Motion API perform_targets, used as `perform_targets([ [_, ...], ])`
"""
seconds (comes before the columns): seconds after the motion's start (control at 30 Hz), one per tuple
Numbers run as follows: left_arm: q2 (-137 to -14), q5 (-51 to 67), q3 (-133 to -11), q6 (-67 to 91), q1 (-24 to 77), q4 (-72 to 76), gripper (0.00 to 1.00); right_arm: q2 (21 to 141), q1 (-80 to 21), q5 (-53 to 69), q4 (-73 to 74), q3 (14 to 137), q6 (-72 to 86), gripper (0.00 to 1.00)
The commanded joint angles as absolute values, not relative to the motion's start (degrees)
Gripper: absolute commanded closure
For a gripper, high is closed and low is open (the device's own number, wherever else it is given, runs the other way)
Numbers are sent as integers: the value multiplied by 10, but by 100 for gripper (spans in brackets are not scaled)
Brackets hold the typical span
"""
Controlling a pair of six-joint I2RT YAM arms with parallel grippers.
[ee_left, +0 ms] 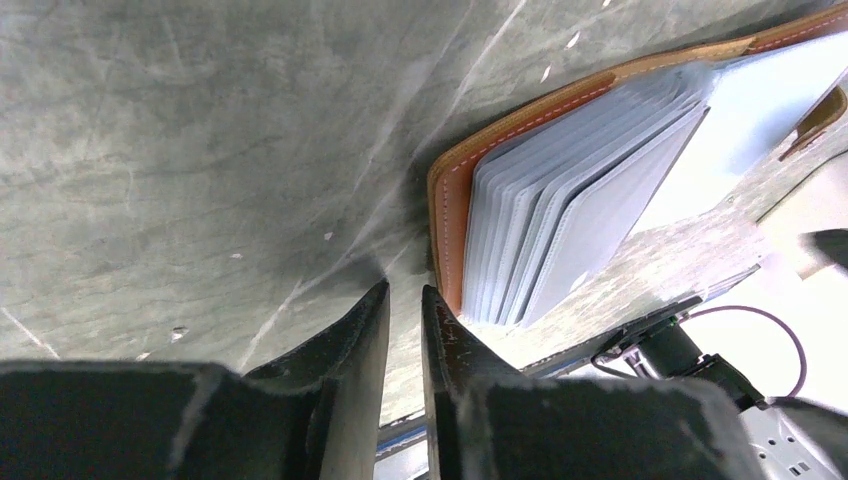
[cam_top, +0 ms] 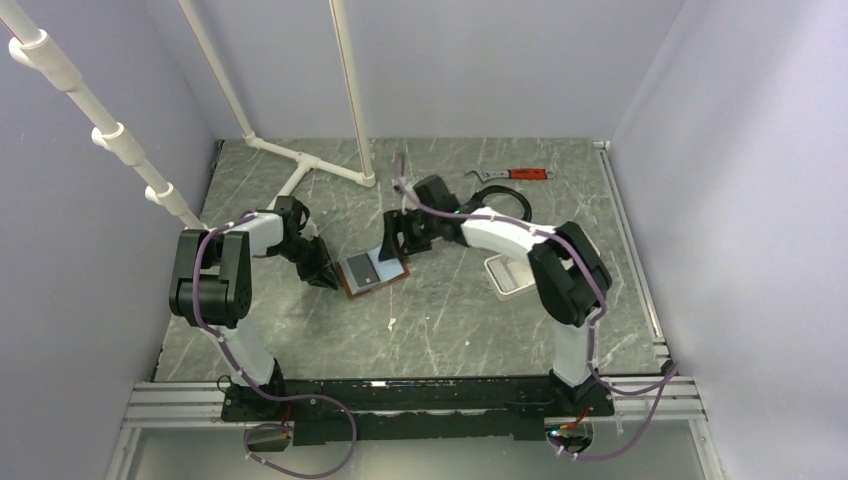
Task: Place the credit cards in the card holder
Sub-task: Insert the credit card into the card holder, then close the card holder at the center of the board.
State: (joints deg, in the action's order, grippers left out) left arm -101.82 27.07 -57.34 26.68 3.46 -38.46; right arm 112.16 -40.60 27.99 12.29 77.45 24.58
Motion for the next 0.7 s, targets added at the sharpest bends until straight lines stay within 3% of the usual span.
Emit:
perform_targets([
  [0.0,-996,282,-569,262,37,-371,76,1085,-345,239,157,761,230,31],
  [0.17,-994,290,-568,262,36,-371,71,1110,-333,234,116,756,218,32],
  [0.37,-983,322,-552,279,18,-363,64,1143,-381,101,115,783,177,30],
  [0.53,-929,382,-499,320,-23,-314,47,1150,-388,112,81,765,219,33],
  [0.67,-908,463,-443,386,-36,-162,27,1166,-385,143,64,758,242,40],
])
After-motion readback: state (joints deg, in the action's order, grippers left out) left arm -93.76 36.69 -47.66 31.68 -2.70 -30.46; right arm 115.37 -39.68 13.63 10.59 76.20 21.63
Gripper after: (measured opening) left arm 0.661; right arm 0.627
